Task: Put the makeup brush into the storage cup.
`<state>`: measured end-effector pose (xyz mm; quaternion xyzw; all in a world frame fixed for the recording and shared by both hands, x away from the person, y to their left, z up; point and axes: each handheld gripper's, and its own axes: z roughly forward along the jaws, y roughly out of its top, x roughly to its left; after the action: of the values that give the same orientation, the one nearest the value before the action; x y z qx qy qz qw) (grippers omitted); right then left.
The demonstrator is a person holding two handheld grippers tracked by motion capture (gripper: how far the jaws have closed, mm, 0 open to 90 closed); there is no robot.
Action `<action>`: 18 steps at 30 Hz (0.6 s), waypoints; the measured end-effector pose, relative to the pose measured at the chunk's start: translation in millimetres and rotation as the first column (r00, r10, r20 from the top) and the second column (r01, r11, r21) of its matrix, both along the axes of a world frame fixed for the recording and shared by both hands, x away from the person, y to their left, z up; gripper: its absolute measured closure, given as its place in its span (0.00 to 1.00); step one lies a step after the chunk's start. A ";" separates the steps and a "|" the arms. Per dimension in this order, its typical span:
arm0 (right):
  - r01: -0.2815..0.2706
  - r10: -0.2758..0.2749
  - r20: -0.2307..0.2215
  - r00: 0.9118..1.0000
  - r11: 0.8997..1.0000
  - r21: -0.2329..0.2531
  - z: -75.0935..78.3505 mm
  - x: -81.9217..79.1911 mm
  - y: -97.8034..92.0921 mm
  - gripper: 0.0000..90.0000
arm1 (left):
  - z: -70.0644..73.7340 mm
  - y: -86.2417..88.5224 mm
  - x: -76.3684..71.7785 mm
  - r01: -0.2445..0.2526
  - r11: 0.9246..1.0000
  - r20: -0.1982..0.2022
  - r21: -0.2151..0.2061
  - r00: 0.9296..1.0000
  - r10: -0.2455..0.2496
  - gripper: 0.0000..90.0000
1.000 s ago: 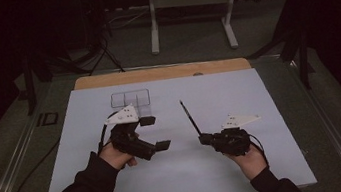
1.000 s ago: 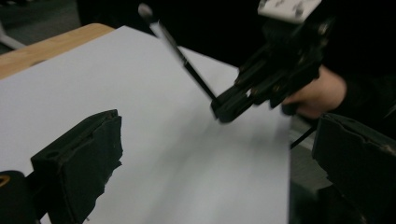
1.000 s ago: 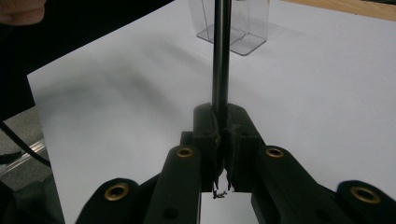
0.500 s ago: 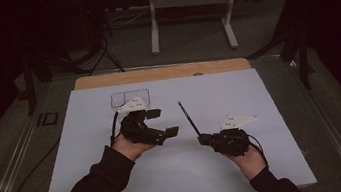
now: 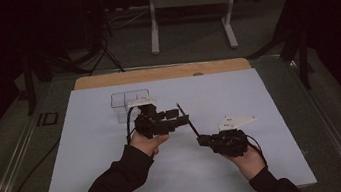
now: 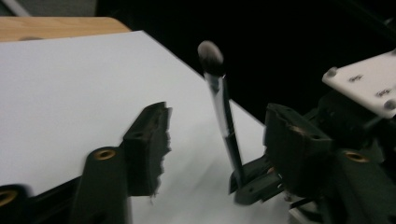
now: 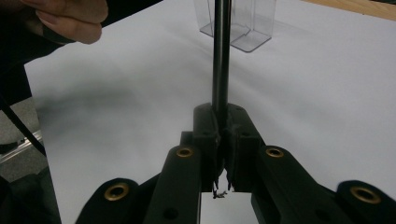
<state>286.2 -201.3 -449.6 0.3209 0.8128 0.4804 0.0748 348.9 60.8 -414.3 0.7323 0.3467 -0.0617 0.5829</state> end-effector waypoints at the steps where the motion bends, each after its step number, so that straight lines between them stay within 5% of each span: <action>1: -0.002 0.002 -0.001 1.000 1.000 -0.001 -0.1 0.0 0.1 0.94 | -0.5 -1.5 1.0 0.001 1.000 -0.009 -0.009 1.000 -0.001 0.57; 5: -0.002 0.002 -0.001 1.000 1.000 -0.004 -0.4 0.1 -0.1 0.94 | -1.8 -6.1 3.7 0.011 0.999 -0.040 -0.033 0.999 -0.012 0.66; 18: -0.005 0.006 0.012 1.000 1.000 -0.022 -2.4 0.1 0.8 0.94 | 1.5 -10.4 -0.6 -0.010 0.999 -0.012 -0.053 1.000 0.010 0.91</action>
<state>286.3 -200.4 -452.0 0.3151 0.8185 0.4733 0.0817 348.3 50.5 -412.8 0.7144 0.3519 -0.0723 0.6005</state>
